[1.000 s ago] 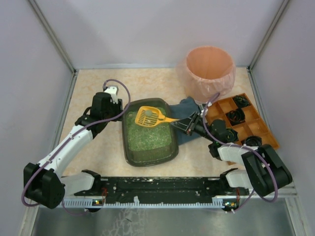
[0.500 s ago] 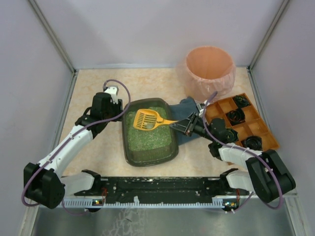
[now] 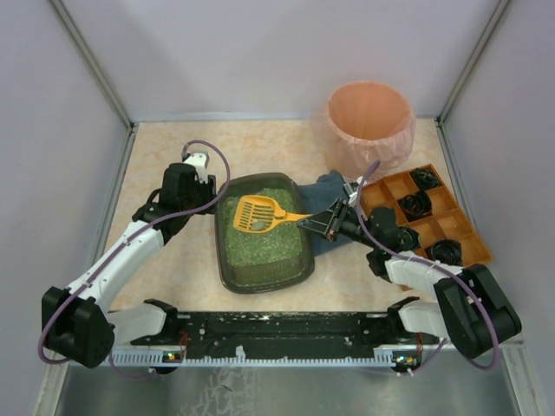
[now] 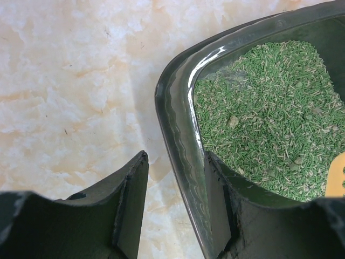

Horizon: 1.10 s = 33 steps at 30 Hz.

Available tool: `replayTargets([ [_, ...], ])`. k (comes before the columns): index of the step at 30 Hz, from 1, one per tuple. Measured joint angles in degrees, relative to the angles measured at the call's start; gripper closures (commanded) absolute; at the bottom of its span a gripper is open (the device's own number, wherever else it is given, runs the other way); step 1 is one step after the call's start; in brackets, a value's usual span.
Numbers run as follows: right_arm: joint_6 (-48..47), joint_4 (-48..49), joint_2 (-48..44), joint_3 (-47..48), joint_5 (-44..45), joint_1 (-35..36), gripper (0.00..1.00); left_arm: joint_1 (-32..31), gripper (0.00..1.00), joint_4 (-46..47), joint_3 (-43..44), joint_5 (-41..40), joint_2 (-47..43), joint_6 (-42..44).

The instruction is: Clean the litter box

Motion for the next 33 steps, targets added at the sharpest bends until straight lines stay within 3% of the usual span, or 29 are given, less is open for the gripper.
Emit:
replayTargets([
  [13, -2.4, -8.4, -5.7, 0.9, -2.1, -3.8, 1.0, 0.0, 0.48, 2.2, -1.9, 1.0, -2.0, 1.0],
  [19, -1.4, -7.4, -3.1, 2.1, -4.3, -3.0, 1.0, 0.0, 0.48, 2.3, -1.9, 1.0, -2.0, 1.1],
  [33, -1.3, -17.0, -4.7, 12.0, -4.0, -4.6, 1.0, 0.0, 0.48, 2.2, -1.9, 1.4, -2.0, 1.1],
])
